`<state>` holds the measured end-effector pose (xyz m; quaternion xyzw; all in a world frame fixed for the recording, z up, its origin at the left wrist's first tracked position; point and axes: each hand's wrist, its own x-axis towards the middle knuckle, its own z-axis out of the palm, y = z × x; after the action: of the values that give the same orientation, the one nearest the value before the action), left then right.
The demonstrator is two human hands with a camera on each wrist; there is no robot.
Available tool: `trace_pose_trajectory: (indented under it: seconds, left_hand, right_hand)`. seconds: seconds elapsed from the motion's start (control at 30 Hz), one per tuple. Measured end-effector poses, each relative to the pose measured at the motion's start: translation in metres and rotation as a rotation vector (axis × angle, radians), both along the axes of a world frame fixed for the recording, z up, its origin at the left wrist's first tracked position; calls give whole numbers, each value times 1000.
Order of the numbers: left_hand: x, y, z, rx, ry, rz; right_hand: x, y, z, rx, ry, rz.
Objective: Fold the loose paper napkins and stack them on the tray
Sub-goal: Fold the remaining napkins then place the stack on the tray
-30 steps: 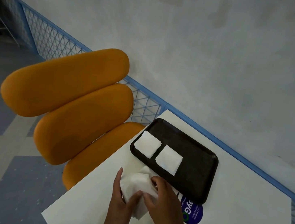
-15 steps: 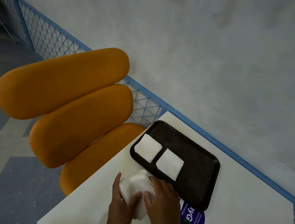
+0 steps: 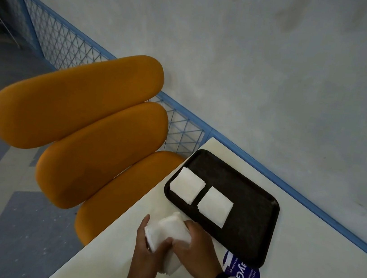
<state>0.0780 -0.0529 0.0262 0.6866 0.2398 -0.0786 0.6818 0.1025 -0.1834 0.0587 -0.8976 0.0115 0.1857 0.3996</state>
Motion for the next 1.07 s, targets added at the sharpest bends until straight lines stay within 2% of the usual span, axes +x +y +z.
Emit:
trace_pose_trajectory:
  seconds: [0.13, 0.23, 0.33, 0.43, 0.53, 0.73, 0.9, 1.07]
  left_hand:
    - [6, 9, -9, -217, 107, 43]
    - [10, 12, -20, -298, 178, 112]
    - [8, 16, -20, -429, 255, 134]
    - [8, 20, -13, -503, 252, 162]
    - [8, 26, -21, -374, 229, 166]
    - [11, 52, -41, -55, 263, 228]
    - [7, 68, -59, 21, 287, 275]
    - [11, 83, -70, 29, 306, 327]
  right_hand:
    - [16, -10, 3, 87, 105, 23]
    - [26, -12, 7, 165, 188, 17]
    - [36, -12, 12, 270, 217, -53]
    - [48, -16, 19, 367, 294, -122]
    - [72, -24, 24, 364, 267, -95]
    - [158, -48, 10, 103, 170, -54]
    - [212, -46, -18, -28, 223, -8]
    - [239, -37, -39, -87, 280, 64]
